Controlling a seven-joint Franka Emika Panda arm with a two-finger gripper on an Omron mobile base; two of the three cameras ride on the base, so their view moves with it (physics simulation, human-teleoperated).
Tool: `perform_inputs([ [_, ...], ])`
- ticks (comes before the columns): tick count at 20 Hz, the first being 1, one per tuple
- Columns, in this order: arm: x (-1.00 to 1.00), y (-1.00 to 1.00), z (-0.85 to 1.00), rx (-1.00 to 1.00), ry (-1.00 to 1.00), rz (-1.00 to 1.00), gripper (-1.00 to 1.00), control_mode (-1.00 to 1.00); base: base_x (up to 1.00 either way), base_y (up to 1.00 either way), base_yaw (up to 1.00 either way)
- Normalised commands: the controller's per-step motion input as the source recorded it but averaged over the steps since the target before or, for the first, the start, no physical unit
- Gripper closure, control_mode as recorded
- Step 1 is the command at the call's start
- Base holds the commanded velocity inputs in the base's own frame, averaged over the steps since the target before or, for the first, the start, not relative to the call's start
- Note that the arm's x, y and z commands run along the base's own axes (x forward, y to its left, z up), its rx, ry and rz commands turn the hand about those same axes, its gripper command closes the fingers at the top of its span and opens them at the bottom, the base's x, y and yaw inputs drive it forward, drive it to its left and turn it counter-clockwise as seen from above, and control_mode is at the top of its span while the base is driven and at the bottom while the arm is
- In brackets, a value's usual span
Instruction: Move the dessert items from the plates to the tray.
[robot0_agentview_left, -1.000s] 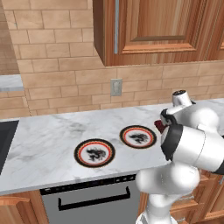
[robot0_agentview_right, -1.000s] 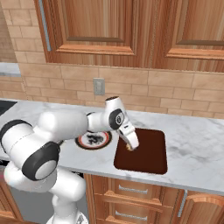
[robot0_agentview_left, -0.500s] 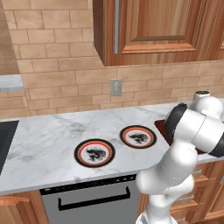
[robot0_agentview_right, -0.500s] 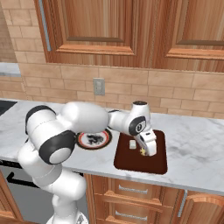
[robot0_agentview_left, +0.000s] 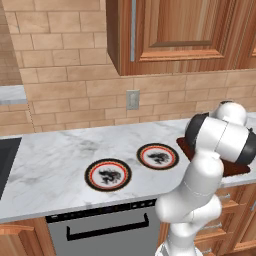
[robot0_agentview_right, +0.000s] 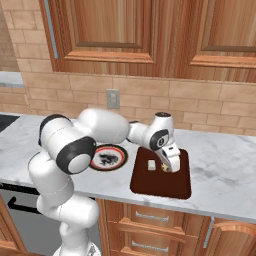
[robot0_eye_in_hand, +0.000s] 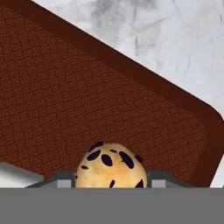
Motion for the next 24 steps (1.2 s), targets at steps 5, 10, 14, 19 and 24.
perform_inputs([
  [5,0.0,0.0,0.0,0.0,0.01,0.0,-1.0,-1.0,0.0,0.0,0.0],
  [10,0.0,0.0,0.04,0.0,-0.01,0.0,-1.0,-1.0,0.0,0.0,0.0],
  [14,-0.47,0.18,0.57,0.0,-0.31,0.0,-1.0,-1.0,0.0,0.0,0.0],
  [19,-1.0,0.3,0.99,-0.05,-0.65,0.04,-1.0,-1.0,0.0,0.0,0.0],
  [24,-1.0,0.1,1.0,-0.07,-0.55,0.14,-1.0,-1.0,0.0,0.0,0.0],
])
